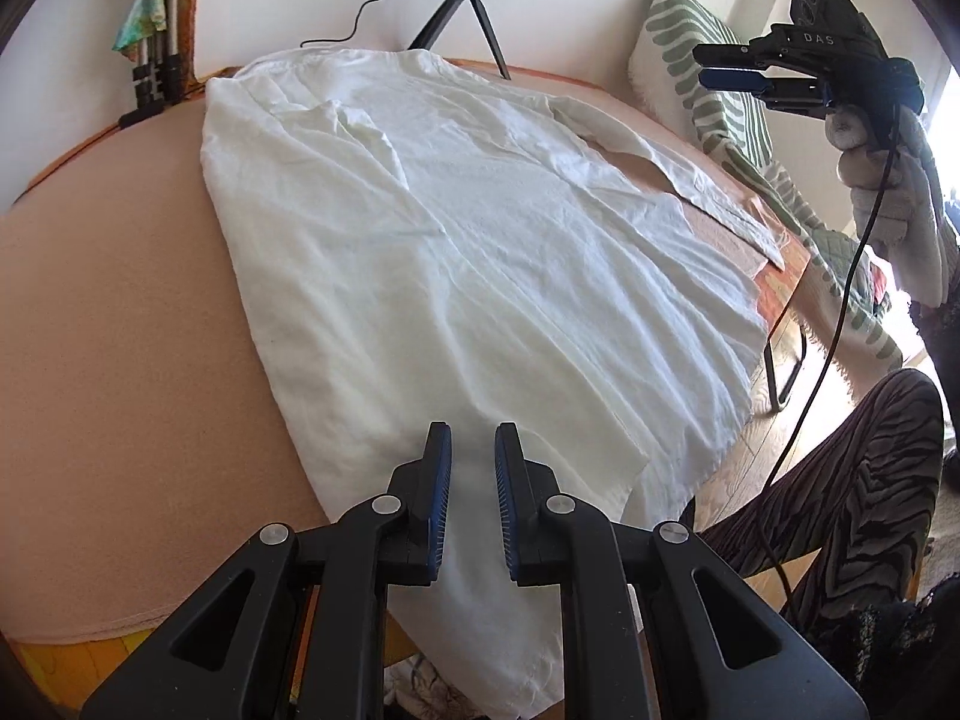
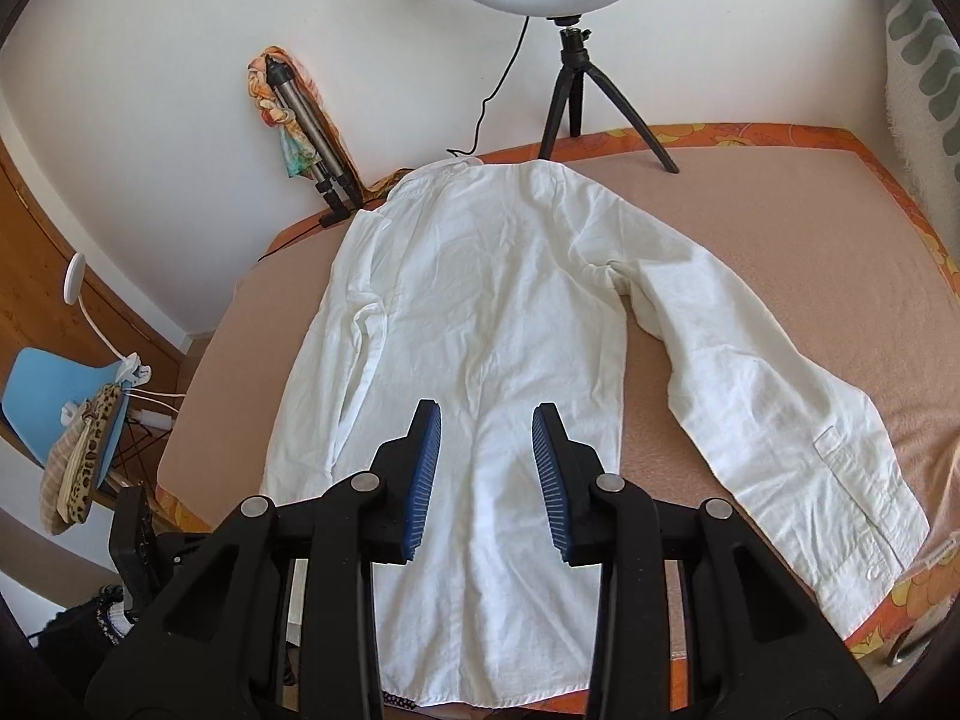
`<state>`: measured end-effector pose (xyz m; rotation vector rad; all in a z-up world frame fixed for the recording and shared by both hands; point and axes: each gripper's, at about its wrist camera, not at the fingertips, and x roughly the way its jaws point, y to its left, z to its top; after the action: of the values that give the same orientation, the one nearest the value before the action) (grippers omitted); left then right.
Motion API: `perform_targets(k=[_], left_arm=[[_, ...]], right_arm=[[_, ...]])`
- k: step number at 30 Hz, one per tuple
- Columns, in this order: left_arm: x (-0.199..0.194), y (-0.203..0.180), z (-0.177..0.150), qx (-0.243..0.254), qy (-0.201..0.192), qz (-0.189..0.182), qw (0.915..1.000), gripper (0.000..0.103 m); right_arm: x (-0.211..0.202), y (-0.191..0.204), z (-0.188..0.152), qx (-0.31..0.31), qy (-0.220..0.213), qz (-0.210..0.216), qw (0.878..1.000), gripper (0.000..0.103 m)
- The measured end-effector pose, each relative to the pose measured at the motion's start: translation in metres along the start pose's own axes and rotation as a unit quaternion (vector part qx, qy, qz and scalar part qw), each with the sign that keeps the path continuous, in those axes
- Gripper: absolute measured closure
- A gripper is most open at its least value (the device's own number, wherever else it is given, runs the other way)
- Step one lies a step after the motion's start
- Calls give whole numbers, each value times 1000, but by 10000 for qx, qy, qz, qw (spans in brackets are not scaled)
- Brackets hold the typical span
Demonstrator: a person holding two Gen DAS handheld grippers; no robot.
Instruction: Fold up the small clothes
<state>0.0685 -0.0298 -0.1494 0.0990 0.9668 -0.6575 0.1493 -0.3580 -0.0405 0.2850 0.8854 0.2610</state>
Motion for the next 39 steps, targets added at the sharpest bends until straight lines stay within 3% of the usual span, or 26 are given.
perform_targets(k=[3, 11, 13, 15, 20, 26, 33, 35, 37, 39], left_arm=[[-1, -2, 4, -17, 25, 71, 10000, 90], [-9, -35, 36, -128, -442, -301, 9985, 90], [-4, -44, 44, -139, -459, -442, 9979, 89], [3, -53, 52, -93, -433, -514, 9977, 81], [16, -71, 63, -120, -361, -656, 9971, 77], [30, -86, 70, -67, -230, -705, 9972, 76], [31, -94, 77, 28, -238, -672, 9975, 76], [29, -93, 77, 55, -248, -648, 9976, 76], [28, -92, 77, 77, -265, -636, 9976, 76], [25, -90, 76, 94, -304, -641, 9974, 76]], right_arm=[[-19, -41, -7, 283, -230, -233, 9991, 50], [-50, -153, -34, 998, -334, -913, 9902, 50], [-56, -183, -43, 1175, -327, -1052, 9869, 50], [-57, -208, -51, 1328, -271, -1169, 9839, 50], [-46, -260, -73, 1615, 28, -1419, 9766, 50], [-32, -288, -88, 1820, 183, -1405, 9730, 50], [-24, -277, -92, 1537, 266, -1762, 9719, 50], [-21, -269, -93, 1401, 315, -1965, 9699, 60], [-19, -263, -93, 1261, 351, -2104, 9688, 81], [-17, -258, -93, 1210, 388, -2082, 9698, 95]])
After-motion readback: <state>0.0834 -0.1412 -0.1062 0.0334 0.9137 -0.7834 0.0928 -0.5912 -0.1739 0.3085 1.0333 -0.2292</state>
